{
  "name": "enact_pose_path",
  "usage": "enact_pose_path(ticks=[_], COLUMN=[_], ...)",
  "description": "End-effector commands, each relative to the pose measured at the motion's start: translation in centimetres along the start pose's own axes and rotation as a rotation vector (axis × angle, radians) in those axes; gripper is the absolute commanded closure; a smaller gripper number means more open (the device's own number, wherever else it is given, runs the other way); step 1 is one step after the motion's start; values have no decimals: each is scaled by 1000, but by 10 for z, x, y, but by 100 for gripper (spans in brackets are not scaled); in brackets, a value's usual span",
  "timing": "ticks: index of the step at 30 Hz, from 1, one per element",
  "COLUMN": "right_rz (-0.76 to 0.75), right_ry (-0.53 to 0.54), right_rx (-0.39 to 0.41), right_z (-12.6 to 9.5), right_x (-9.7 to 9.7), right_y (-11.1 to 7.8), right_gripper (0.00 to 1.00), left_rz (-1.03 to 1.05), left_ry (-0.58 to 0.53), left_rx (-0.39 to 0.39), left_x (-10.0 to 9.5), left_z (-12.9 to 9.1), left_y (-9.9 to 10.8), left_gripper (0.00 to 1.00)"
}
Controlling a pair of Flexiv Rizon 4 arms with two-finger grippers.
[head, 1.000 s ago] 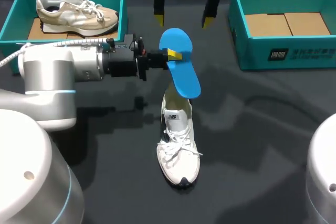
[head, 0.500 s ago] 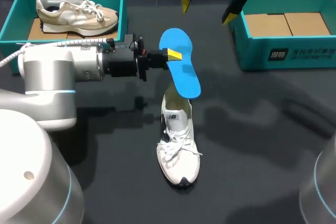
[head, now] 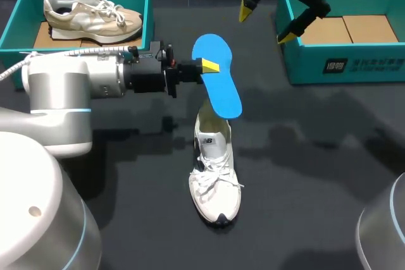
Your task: Take the shoe out of the shoebox, open the shoe tongue, remove and reinsert the insole, then place the shoe into the shoebox
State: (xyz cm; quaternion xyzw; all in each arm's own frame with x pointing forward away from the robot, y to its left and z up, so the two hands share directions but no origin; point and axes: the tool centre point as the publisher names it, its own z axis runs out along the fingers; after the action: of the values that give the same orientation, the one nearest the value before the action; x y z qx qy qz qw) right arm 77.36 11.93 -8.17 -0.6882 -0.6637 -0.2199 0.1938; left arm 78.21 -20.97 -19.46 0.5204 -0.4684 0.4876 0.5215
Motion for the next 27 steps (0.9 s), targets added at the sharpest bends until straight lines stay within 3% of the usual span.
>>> enact_pose_path(ticks=[1, 13, 27], right_rz=[-5, 25, 70], right_ry=[517, 698, 773], right_rx=[-17, -12, 0], right_z=[0, 23, 41], right_x=[-14, -39, -55], right_y=[-8, -8, -2], right_gripper=[0, 0, 0], left_rz=[1, 1, 1], left_ry=[1, 1, 1], left_rx=[1, 1, 1], left_x=[-1, -1, -1], left_z=[1, 1, 1], left_y=[0, 0, 0], left_gripper=[100, 100, 100])
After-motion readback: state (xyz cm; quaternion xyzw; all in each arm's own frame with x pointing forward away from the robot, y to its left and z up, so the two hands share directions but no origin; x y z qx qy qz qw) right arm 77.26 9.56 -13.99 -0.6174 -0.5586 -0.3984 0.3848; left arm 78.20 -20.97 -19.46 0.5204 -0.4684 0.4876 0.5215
